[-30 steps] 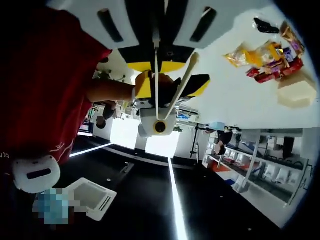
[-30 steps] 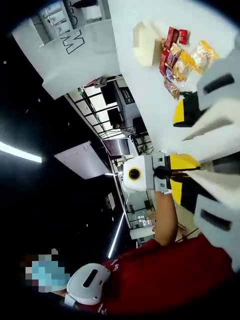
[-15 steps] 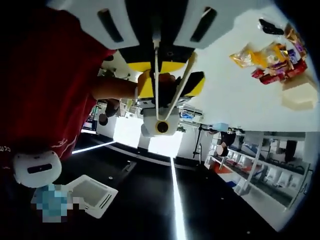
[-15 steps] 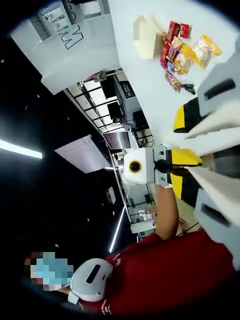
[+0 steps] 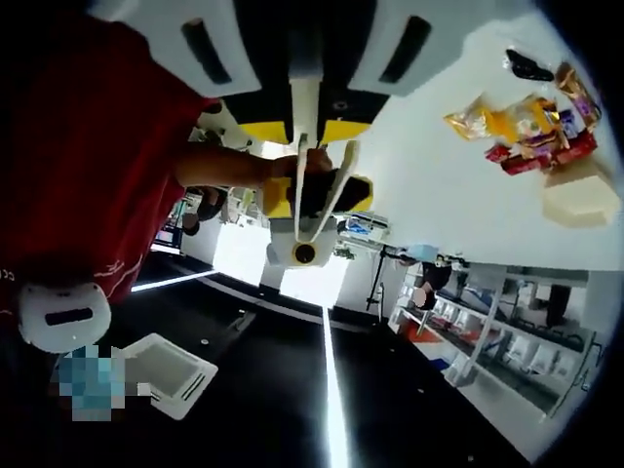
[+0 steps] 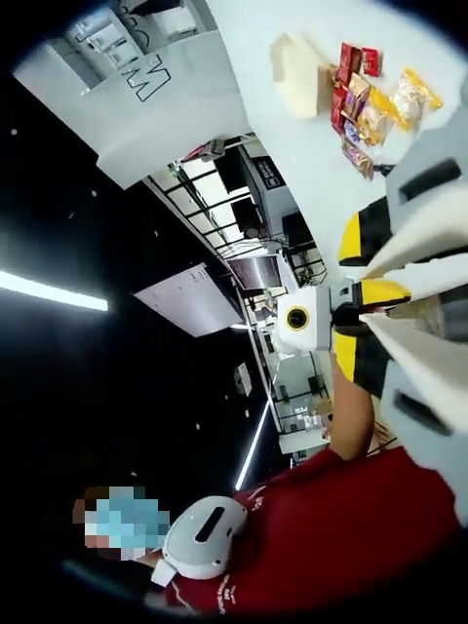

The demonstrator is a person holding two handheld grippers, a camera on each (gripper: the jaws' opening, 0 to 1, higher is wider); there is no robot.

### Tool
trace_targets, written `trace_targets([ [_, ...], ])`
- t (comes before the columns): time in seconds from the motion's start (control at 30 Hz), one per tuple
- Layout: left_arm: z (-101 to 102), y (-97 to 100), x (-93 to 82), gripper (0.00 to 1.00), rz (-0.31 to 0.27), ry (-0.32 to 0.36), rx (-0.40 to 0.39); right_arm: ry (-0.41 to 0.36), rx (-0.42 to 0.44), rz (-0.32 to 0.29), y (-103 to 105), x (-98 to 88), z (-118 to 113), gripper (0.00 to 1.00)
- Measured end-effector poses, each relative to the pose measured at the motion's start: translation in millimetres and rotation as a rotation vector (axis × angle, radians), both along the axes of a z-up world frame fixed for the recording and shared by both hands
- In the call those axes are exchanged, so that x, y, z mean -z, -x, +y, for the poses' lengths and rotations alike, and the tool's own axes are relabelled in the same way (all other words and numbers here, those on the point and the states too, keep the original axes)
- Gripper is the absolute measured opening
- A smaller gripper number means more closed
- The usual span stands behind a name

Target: Place the target food into the container with the food tongs after gripping and lifting it, then release it inside without dropping or visibly crushing the food.

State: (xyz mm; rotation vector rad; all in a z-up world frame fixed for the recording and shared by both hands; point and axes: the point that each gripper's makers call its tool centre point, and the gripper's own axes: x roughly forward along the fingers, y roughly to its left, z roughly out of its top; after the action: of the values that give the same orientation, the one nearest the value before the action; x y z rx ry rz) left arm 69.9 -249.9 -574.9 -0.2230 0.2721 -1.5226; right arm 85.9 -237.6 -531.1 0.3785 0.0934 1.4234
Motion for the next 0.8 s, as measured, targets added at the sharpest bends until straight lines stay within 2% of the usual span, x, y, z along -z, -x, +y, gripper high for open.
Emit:
trace_targets([
  [0.07, 1.6, 0.1, -2.4, 0.07, 0.004, 0.015, -0.006, 0.002, 0.004, 0.000, -0.5, 0.1, -0.9, 0.20],
  [0.13, 2.4, -0.6, -7.4, 0.00, -0.001, 0.036, -0.009, 0.003, 0.005, 0.004, -0.2, 1.1, -0.4, 0.20],
  [0.33, 1.2, 0.0, -5.5, 0.00, 0.020, 0.013, 0.009, -0.004, -0.003, 0.023, 2.6, 4.2, 2.8, 0.20],
  [0.5, -1.3, -0.4, -2.2, 0.00, 0.006, 0.015, -0.003, -0.004, -0.018, 0.059, 4.5, 5.2, 2.7, 0.16],
  [0.57, 1.4, -5.5, 2.8, 0.00, 0.010, 0.005, -0.036, 0.028, 0.018, 0.091, -4.0, 13.6, 1.3, 0.16],
  [0.67, 7.1, -15.6, 4.9, 0.05, 0.016, 0.025, -0.102, 0.029, 0.041, 0.069, -8.3, 15.7, -2.4, 0.17],
  [0.8, 17.4, -27.7, 17.5, 0.13, 0.007, -0.016, -0.179, 0.044, 0.094, 0.066, -20.2, 20.3, -6.8, 0.18],
])
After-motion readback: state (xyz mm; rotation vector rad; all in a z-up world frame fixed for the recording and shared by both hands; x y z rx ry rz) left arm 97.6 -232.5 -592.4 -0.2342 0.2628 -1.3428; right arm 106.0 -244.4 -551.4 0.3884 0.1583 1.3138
